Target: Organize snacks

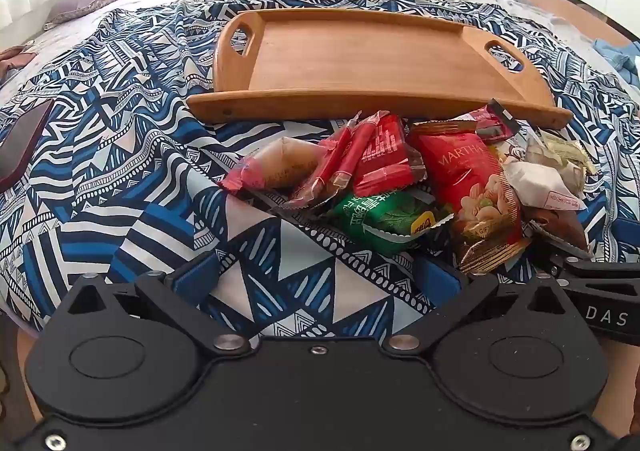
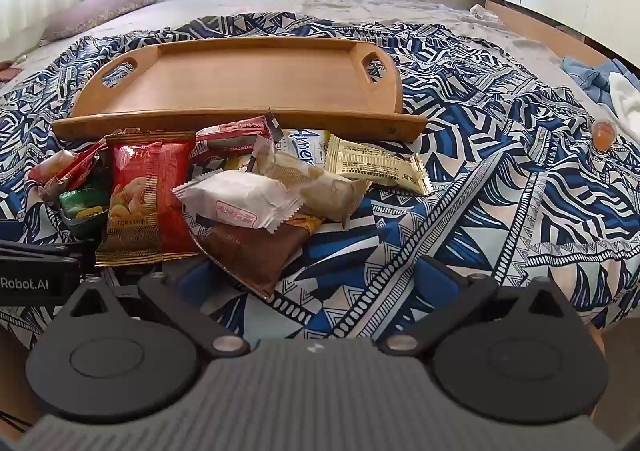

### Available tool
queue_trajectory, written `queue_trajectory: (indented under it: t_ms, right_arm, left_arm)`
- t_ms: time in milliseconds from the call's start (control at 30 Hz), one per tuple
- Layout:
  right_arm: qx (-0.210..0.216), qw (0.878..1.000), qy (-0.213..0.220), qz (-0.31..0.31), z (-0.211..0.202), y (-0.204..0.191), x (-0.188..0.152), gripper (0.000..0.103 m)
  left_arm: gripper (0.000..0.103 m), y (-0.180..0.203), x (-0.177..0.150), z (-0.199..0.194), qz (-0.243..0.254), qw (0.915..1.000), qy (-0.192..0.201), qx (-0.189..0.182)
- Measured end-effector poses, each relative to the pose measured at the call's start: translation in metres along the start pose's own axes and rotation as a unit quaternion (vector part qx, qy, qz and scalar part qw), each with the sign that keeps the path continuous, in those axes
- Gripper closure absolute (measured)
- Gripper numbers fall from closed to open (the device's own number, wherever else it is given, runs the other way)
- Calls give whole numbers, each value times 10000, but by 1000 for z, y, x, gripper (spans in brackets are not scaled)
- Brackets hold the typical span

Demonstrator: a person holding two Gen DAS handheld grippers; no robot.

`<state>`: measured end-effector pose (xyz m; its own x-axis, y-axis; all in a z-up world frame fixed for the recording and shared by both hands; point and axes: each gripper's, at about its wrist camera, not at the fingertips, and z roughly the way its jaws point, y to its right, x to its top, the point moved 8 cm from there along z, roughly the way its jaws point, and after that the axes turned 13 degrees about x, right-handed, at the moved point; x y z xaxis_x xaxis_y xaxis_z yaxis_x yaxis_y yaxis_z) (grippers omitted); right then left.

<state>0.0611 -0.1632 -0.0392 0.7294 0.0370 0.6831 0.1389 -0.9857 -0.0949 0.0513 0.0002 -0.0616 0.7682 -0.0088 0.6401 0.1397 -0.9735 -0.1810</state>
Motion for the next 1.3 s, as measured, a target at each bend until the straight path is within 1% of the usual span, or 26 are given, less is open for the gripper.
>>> queue_trajectory:
  t_ms: [1300]
  right_arm:
    - [-1,10000,-4,-19,0,-2,-1,0]
  left_arm:
    - [0,0,0,0,-5,10000,15,12]
